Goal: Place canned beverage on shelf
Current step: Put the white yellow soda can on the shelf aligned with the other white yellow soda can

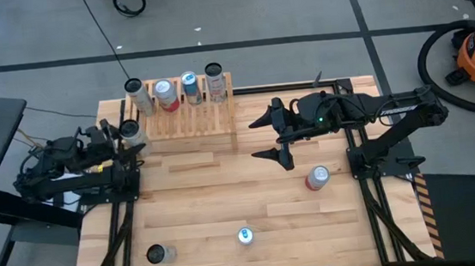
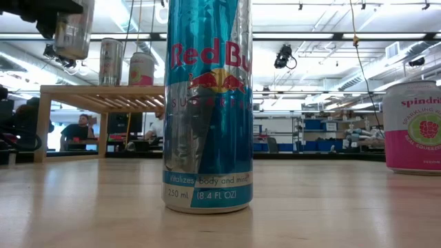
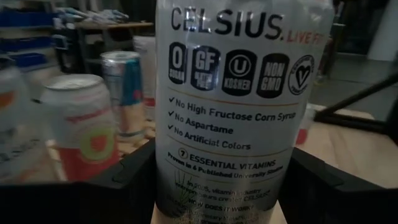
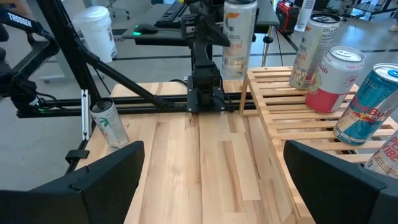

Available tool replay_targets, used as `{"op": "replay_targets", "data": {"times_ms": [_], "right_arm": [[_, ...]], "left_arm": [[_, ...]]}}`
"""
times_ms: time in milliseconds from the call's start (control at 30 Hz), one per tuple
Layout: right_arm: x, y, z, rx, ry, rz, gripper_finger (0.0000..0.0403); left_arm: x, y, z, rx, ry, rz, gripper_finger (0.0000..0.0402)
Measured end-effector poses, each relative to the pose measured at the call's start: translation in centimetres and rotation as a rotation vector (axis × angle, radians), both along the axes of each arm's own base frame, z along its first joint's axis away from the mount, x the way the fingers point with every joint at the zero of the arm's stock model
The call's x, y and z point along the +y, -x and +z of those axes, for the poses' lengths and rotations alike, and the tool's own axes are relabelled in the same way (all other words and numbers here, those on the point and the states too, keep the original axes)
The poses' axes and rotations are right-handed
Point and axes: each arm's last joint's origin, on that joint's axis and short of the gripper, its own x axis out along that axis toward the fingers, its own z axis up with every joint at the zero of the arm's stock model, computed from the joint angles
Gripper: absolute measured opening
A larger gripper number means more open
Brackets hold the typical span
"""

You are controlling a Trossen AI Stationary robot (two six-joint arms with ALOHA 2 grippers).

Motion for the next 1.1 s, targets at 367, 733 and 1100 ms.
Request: {"op": "replay_targets", "data": {"times_ms": [367,733,1100], "right_arm": [[0.0,0.0,0.0,0.003,0.0,0.0,0.0396],[0.0,0.1,-0.2,0.022,0.027,0.009,0.0396],[0.0,0.2,-0.6,0.066,0.031,0.015,0.0395]], "left_arm": [[0.6,0.1,1.0,-0.176,0.078,0.248,0.0259],[1.4,-3.3,-3.1,-0.161,0.097,0.468,0.0259],[1.6,-4.1,-4.8,-0.082,0.044,0.523,0.0259]]}}
